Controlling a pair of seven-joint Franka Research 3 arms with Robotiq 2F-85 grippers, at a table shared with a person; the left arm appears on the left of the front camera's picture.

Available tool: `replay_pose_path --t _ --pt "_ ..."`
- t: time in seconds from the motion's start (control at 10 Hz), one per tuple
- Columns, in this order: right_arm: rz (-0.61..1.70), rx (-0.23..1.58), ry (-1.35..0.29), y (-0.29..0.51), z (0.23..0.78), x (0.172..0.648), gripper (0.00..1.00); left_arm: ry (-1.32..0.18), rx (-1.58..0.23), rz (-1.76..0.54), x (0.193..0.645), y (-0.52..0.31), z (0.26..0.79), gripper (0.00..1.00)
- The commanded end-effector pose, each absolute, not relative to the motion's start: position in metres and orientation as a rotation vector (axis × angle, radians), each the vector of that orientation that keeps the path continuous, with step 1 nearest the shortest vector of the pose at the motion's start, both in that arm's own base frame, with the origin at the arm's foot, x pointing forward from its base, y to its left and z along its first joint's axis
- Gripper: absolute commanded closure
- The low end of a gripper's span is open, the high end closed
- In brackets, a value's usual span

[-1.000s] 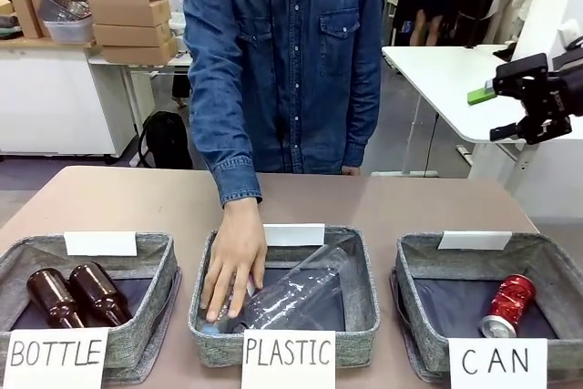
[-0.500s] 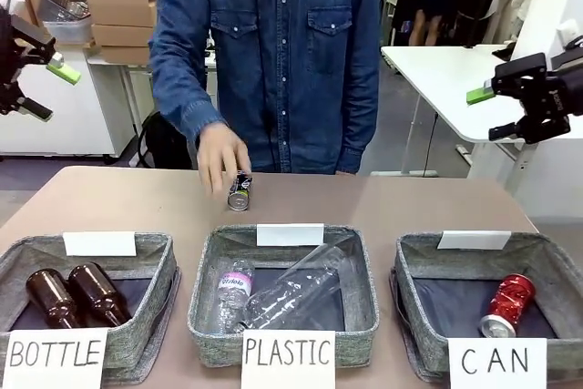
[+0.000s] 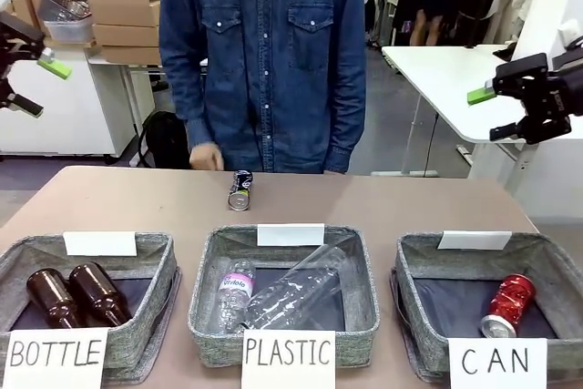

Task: Sort the can waste into the basket.
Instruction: Pick up the can waste from the table and place it in the right Fabric basket.

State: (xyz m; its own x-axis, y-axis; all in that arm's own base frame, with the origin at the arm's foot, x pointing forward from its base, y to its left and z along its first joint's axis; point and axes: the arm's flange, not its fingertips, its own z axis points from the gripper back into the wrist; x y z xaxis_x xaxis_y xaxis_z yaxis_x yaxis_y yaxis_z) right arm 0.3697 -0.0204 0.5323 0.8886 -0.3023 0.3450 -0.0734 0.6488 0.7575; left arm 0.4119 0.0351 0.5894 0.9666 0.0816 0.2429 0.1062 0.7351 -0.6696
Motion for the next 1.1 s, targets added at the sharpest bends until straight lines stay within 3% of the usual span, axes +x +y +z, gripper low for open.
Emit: replay_pose_path --t 0.0,0.3,0.6,0.9,1.0 --pt "-0.11 0.859 -0.475 -0.023 0.533 0.372 0.0 -0.266 -0.639 0.045 0.44 -0.031 0.576 0.0" --pt "-0.11 0.859 -0.475 -0.023 0.533 0.372 0.0 -0.223 -0.485 0.028 0.512 -0.118 0.552 0.0" --pt "-0.11 0.859 -0.475 -0.023 0.533 0.372 0.0 -0.172 -0.371 0.065 0.584 -0.186 0.484 0.0" --pt "-0.11 0.859 -0.475 -0.023 0.533 0.372 0.0 -0.135 -0.322 0.113 0.611 -0.212 0.429 0.0" --pt "-0.11 0.859 -0.475 -0.023 0.533 0.372 0.0 0.036 -0.34 0.064 0.605 -0.213 0.43 0.0"
